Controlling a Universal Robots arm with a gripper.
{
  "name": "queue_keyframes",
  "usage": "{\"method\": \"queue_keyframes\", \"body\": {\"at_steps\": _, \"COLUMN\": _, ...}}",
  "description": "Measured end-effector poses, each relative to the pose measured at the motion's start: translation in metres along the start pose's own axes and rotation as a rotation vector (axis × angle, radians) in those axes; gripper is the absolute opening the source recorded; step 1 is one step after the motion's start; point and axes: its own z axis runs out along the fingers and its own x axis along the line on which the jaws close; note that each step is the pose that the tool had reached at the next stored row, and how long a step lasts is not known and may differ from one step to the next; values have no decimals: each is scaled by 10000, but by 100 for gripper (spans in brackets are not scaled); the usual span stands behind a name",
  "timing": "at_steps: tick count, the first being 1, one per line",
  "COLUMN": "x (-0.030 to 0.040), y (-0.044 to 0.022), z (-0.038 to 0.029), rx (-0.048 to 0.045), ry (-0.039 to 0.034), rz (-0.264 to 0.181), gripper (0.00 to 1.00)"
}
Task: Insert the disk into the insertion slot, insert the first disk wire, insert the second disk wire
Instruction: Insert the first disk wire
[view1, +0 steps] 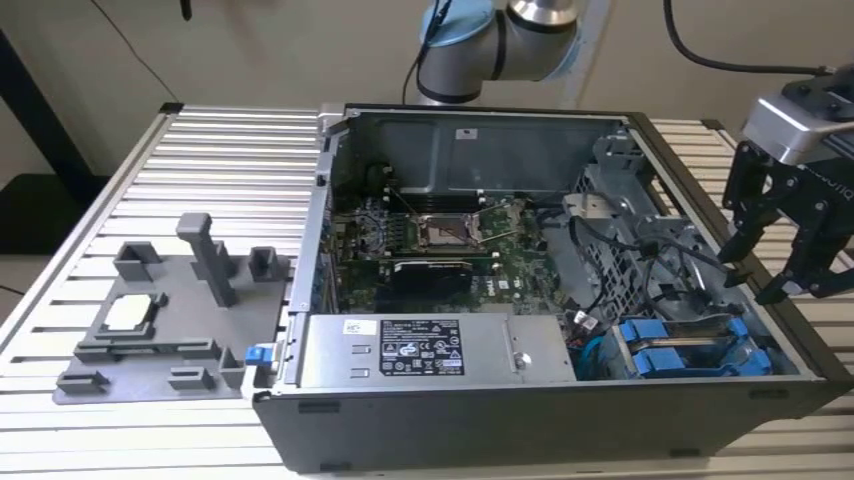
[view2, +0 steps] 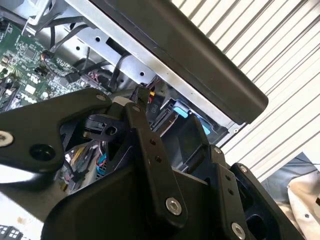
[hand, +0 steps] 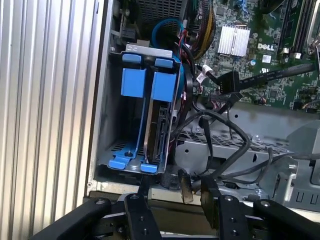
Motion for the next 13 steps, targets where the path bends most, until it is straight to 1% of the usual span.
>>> {"method": "queue_keyframes", "body": {"at_steps": 8, "x": 1, "y": -4, "z": 1, "rx": -2, "ry": -1, "rz": -4, "gripper": 53}}
{"method": "queue_keyframes", "body": {"at_steps": 9, "x": -1, "y": -5, "z": 2, "rx": -25, "ry": 15, "rz": -4, "gripper": 53}}
{"method": "queue_keyframes", "body": {"at_steps": 10, "x": -3, "y": -5, "z": 3, "rx": -59, "ry": 49, "rz": -6, "gripper": 53}}
{"method": "queue_keyframes", "body": {"at_steps": 12, "x": -9, "y": -5, "z": 6, "rx": -144, "ry": 139, "rz": -11, "gripper": 53}}
{"method": "queue_keyframes", "body": {"at_steps": 13, "x": -9, "y": -5, "z": 7, "rx": -167, "ry": 174, "rz": -12, "gripper": 53}}
